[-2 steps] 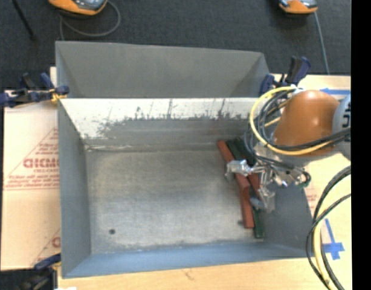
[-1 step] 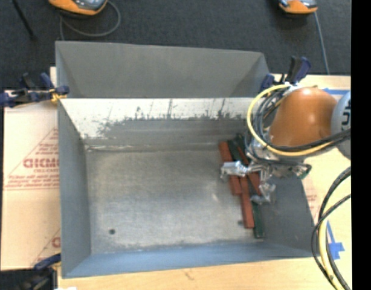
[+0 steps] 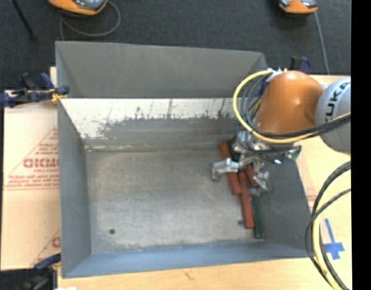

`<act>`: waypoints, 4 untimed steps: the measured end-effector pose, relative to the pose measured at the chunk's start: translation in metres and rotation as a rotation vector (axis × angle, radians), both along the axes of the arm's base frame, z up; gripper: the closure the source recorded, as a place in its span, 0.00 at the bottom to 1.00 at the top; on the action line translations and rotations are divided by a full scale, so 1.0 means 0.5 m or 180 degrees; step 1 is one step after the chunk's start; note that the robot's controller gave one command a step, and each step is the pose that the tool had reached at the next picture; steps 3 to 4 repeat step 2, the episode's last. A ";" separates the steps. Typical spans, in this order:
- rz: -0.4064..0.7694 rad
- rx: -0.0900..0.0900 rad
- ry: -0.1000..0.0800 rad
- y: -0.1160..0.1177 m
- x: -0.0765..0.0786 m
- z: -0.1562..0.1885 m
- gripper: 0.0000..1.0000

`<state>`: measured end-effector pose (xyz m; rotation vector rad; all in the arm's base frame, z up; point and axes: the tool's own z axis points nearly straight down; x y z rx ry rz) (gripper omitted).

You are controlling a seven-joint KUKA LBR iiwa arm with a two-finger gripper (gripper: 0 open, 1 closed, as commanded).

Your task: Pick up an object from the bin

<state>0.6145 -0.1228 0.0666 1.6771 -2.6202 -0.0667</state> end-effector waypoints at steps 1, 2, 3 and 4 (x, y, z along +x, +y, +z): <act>-0.0002 -0.0023 0.0019 -0.011 -0.005 -0.003 1.00; -0.0094 -0.0073 -0.0183 -0.018 -0.091 0.319 1.00; -0.0094 -0.0073 -0.0183 -0.018 -0.091 0.319 1.00; -0.0094 -0.0073 -0.0183 -0.018 -0.091 0.319 1.00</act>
Offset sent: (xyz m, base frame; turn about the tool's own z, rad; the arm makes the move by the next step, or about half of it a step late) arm 0.0000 0.0000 0.0000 0.0000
